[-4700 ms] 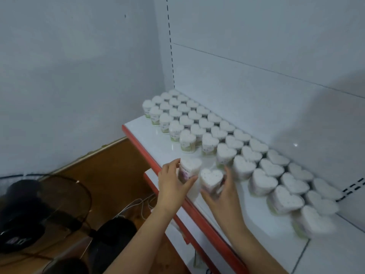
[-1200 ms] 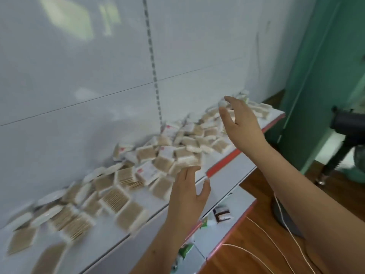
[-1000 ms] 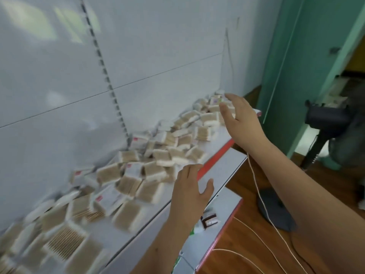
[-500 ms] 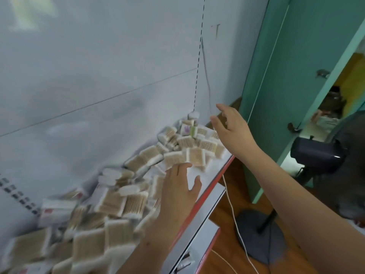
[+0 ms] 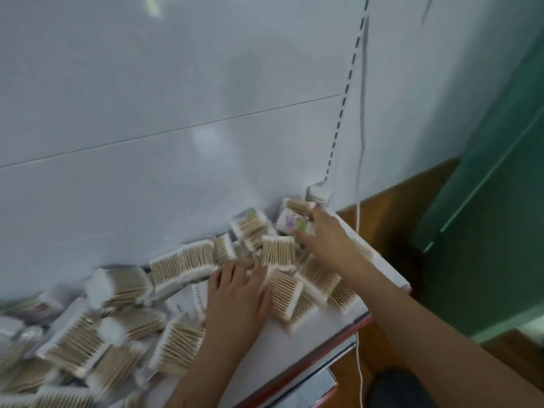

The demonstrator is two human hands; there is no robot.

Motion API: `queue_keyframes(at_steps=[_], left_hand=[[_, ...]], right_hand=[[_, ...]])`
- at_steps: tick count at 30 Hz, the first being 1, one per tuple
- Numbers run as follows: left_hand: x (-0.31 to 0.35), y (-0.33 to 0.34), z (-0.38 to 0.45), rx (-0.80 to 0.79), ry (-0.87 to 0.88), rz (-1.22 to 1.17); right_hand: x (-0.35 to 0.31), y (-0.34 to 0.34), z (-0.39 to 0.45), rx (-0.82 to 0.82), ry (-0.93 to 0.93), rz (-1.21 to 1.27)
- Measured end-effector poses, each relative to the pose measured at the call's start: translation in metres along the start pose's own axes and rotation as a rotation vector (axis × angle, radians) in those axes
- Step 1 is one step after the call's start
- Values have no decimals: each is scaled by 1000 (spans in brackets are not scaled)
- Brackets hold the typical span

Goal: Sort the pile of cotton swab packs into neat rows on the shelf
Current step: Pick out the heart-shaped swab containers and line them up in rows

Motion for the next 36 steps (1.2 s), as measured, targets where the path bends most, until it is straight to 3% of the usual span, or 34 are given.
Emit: queue_keyframes(at_steps=[5, 9, 13, 15, 17, 20, 22, 27, 31, 36], left_hand=[[-1, -3, -3, -59, -63, -30], [0, -8, -4, -121, -87, -148], [13, -48, 5, 1, -481, -721], [22, -54, 11, 10, -665, -1179], [24, -54, 16, 7, -803, -1415], [17, -53, 14, 117, -956, -1433], [10, -50, 9, 174, -1015, -1394], [5, -45, 7, 129, -1012, -1272], [6, -43, 7, 111, -986, -1261], [9, -43, 4, 99, -926, -1254]], right_hand=[[19, 18, 22, -58, -42, 17], [15, 0, 16, 71, -123, 205], [-14, -14, -15, 63, -198, 505], [-32, -2, -34, -8, -268, 540], [-47, 12, -50, -90, -410, 501], [-51, 26, -59, -252, -578, 390], [-43, 21, -47, -255, -611, 303], [-10, 1, 15, -23, -344, 282], [-29, 24, 38, -107, -362, 125], [-66, 64, 37, -56, -349, -55]])
Point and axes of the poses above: each hand's wrist, its own z-axis towards the middle knuckle, its own y-axis out of the palm, x = y × z, the point moved 3 cm from there along z, towards the middle knuckle, and after that the axes turned 7 degrees about z, right-handed, at the moved point
